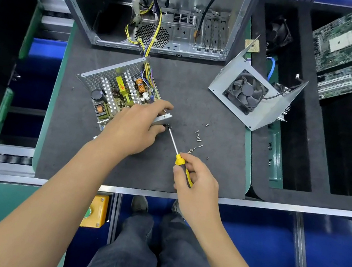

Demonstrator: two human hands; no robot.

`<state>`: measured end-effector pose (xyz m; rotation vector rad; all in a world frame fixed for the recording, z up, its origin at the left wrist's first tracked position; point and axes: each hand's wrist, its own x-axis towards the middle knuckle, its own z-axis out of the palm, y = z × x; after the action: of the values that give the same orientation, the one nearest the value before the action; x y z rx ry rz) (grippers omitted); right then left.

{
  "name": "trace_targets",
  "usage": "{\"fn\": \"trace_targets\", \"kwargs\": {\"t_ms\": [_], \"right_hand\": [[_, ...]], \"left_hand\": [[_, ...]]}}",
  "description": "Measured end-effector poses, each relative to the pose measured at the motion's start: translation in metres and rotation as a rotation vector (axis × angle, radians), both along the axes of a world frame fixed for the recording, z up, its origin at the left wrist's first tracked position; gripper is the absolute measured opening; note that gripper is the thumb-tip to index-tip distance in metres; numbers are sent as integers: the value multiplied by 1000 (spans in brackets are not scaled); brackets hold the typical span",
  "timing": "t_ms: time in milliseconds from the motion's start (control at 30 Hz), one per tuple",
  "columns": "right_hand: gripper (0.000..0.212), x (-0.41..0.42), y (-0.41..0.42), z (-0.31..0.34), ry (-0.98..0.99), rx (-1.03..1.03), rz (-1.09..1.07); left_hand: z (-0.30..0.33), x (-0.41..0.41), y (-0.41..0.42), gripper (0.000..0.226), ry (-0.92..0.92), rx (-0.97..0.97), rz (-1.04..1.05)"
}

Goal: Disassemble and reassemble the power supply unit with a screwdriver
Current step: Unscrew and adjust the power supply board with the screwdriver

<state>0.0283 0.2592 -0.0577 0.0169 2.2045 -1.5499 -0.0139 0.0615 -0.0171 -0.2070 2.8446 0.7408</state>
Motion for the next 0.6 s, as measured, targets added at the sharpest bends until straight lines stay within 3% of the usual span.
{"fn": "trace_targets", "kwargs": {"t_ms": [233, 467, 600], "right_hand": [[24, 1, -1, 2, 4, 1, 4], [33, 0, -1, 2, 30, 21, 24], [34, 1, 0, 2, 40, 32, 38]], "left_hand": [[2, -1, -8, 35, 80, 58, -36], [0, -2, -7, 29, 14, 24, -94], [1, -3, -9, 37, -25, 24, -127]]}}
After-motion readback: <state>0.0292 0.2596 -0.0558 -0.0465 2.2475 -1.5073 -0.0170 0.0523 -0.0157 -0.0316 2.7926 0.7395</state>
